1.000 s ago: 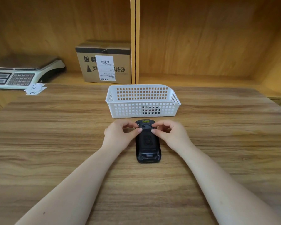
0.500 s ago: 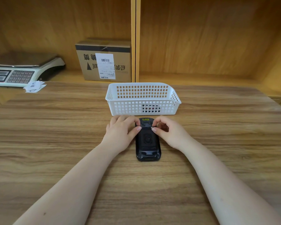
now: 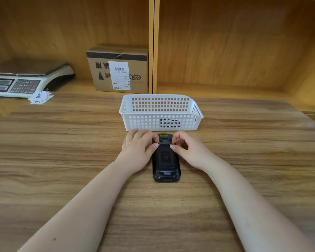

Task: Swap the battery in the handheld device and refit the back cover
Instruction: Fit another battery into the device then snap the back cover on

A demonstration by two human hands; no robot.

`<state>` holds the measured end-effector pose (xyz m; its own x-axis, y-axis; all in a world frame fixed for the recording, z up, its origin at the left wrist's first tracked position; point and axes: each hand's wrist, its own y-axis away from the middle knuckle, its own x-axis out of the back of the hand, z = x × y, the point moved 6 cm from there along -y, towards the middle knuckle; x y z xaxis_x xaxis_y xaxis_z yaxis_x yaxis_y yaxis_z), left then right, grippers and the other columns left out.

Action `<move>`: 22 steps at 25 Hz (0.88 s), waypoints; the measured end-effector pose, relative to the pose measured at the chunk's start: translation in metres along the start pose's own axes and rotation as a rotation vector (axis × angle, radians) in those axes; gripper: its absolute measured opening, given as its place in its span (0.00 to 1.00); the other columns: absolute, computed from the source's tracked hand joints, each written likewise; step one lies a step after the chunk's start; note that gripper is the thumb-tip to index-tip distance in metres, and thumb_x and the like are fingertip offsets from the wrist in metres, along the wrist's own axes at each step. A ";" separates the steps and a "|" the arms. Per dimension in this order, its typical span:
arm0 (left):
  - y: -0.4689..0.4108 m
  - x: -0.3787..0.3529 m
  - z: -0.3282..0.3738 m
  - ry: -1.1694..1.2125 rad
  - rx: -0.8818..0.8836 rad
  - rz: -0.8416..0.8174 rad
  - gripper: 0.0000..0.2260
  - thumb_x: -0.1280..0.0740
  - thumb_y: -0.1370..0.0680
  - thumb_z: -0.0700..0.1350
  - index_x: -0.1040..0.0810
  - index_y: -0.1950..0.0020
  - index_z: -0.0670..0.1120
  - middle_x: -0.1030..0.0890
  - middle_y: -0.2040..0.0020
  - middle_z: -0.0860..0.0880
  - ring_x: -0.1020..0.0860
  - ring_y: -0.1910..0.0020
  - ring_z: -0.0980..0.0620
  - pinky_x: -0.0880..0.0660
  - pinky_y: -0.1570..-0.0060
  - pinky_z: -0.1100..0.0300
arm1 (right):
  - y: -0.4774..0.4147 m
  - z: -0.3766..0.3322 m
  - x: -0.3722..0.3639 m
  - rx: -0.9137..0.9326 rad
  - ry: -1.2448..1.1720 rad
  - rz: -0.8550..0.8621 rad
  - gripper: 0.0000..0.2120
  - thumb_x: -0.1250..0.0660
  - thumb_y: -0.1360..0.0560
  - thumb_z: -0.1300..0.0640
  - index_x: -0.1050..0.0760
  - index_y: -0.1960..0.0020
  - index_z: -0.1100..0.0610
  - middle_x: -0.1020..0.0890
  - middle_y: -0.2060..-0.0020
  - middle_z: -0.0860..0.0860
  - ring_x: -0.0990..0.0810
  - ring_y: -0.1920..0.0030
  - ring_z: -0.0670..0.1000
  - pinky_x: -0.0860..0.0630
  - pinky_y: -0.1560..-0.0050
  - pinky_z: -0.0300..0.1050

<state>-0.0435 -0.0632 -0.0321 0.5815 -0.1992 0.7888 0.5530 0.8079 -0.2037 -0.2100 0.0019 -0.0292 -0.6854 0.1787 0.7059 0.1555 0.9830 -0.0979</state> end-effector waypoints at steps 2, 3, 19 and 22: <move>0.000 0.000 0.001 0.003 0.000 0.001 0.04 0.39 0.20 0.52 0.28 0.46 0.57 0.28 0.35 0.58 0.45 0.26 0.44 0.46 0.28 0.43 | -0.001 0.001 0.000 -0.003 0.002 0.002 0.04 0.33 0.25 0.50 0.29 0.56 0.45 0.22 0.61 0.47 0.25 0.56 0.48 0.26 0.51 0.46; 0.000 0.000 0.001 0.002 0.000 0.004 0.04 0.39 0.21 0.51 0.28 0.46 0.57 0.28 0.35 0.58 0.45 0.26 0.44 0.46 0.28 0.43 | -0.001 0.002 0.000 -0.007 -0.002 0.005 0.04 0.33 0.25 0.50 0.29 0.56 0.45 0.22 0.61 0.47 0.25 0.56 0.48 0.26 0.52 0.46; 0.000 0.001 0.004 0.017 0.007 0.003 0.03 0.39 0.21 0.49 0.29 0.48 0.56 0.27 0.37 0.58 0.44 0.26 0.45 0.47 0.28 0.42 | 0.001 0.001 0.000 -0.027 -0.042 0.065 0.04 0.31 0.26 0.51 0.26 0.57 0.46 0.20 0.60 0.48 0.23 0.56 0.49 0.27 0.54 0.44; 0.000 0.001 0.004 0.030 0.013 -0.007 0.04 0.39 0.21 0.49 0.31 0.51 0.59 0.27 0.36 0.58 0.45 0.26 0.45 0.48 0.28 0.39 | 0.000 0.003 -0.001 -0.036 -0.047 0.067 0.05 0.31 0.26 0.51 0.26 0.58 0.46 0.20 0.61 0.47 0.23 0.56 0.49 0.28 0.55 0.43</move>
<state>-0.0456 -0.0606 -0.0290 0.5956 -0.2216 0.7721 0.5495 0.8135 -0.1904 -0.2116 0.0020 -0.0317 -0.7050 0.2463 0.6650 0.2266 0.9668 -0.1179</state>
